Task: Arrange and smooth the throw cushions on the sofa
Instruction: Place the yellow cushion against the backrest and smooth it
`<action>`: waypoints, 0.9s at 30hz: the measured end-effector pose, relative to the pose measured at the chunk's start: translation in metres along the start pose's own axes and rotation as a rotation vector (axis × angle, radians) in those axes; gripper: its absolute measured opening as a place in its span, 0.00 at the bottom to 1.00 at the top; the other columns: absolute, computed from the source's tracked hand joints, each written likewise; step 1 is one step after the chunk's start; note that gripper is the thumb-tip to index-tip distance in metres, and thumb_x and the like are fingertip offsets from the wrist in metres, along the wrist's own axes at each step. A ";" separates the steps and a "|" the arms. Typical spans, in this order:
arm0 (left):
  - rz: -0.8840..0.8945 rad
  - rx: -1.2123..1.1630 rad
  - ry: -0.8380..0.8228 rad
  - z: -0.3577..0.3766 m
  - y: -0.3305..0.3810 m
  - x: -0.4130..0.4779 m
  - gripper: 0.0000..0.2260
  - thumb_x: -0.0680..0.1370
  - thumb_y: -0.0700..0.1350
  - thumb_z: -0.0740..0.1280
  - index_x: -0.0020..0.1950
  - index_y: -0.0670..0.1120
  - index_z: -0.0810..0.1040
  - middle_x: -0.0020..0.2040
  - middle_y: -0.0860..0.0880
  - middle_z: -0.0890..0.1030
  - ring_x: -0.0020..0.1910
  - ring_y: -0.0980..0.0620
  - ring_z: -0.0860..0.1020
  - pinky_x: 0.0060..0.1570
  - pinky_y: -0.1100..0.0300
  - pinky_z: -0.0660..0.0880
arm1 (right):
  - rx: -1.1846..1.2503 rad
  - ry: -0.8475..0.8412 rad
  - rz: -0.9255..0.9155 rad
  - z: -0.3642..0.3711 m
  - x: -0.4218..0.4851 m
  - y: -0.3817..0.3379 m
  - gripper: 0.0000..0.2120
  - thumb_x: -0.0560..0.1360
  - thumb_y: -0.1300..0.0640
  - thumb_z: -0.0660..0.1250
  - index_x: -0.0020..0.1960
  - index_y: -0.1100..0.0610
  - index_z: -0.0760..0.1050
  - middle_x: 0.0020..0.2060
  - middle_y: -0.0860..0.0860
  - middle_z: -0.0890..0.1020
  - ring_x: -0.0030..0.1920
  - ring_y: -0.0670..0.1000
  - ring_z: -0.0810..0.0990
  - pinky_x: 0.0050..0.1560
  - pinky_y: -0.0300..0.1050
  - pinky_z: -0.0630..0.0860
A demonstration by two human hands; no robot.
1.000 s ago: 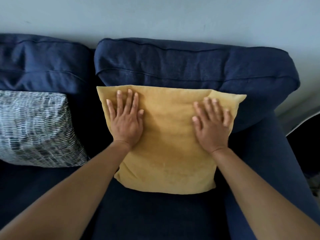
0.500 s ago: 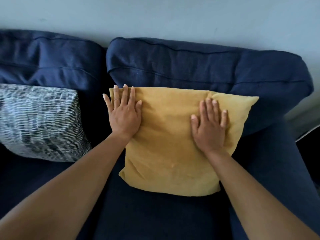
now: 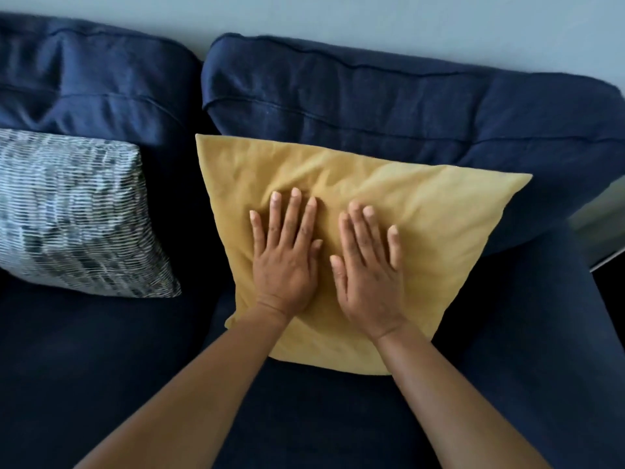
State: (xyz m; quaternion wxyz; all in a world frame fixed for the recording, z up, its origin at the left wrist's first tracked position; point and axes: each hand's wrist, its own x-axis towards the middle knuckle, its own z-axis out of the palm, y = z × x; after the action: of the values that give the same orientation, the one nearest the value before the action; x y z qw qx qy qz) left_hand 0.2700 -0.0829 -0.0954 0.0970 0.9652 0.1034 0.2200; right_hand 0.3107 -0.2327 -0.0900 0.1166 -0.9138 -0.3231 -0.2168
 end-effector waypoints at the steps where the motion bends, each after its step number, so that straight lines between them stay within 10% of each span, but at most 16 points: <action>1: 0.012 0.005 0.003 0.004 -0.006 0.000 0.26 0.85 0.52 0.51 0.82 0.45 0.59 0.82 0.43 0.59 0.82 0.40 0.53 0.78 0.38 0.43 | -0.052 -0.046 -0.013 0.007 -0.011 0.002 0.29 0.84 0.47 0.51 0.81 0.57 0.54 0.81 0.54 0.55 0.81 0.53 0.52 0.79 0.58 0.47; 9: -0.137 0.078 0.030 -0.008 -0.073 -0.002 0.34 0.84 0.62 0.43 0.82 0.40 0.53 0.82 0.36 0.55 0.81 0.34 0.52 0.77 0.32 0.46 | -0.029 -0.033 0.542 -0.008 -0.040 0.090 0.33 0.83 0.40 0.43 0.82 0.59 0.47 0.82 0.55 0.49 0.81 0.54 0.46 0.76 0.68 0.46; 15: 0.046 0.006 0.101 -0.018 0.007 0.037 0.27 0.86 0.54 0.50 0.82 0.42 0.59 0.82 0.41 0.58 0.82 0.38 0.52 0.79 0.39 0.43 | -0.002 0.035 0.143 -0.006 0.029 0.016 0.27 0.84 0.49 0.49 0.81 0.58 0.54 0.81 0.54 0.54 0.81 0.53 0.51 0.79 0.56 0.41; 24: -0.184 0.172 -0.028 -0.056 -0.072 0.077 0.27 0.85 0.54 0.48 0.82 0.42 0.61 0.82 0.42 0.58 0.82 0.37 0.49 0.78 0.36 0.41 | -0.014 -0.080 0.577 -0.030 0.037 0.097 0.30 0.83 0.45 0.42 0.81 0.59 0.51 0.82 0.53 0.51 0.81 0.52 0.45 0.78 0.60 0.41; 27: -0.042 0.082 0.056 -0.057 -0.026 0.081 0.26 0.84 0.52 0.52 0.80 0.42 0.65 0.81 0.42 0.62 0.81 0.37 0.54 0.78 0.38 0.44 | 0.008 0.026 0.381 -0.034 0.063 0.048 0.28 0.84 0.48 0.47 0.81 0.60 0.55 0.80 0.55 0.57 0.81 0.54 0.52 0.78 0.56 0.42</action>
State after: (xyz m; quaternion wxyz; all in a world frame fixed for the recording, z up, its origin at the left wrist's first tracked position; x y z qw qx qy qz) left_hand 0.3125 -0.0304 -0.0180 0.0590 0.9594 0.1351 0.2404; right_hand 0.3745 -0.2476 -0.0336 0.1635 -0.9550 -0.1437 -0.2014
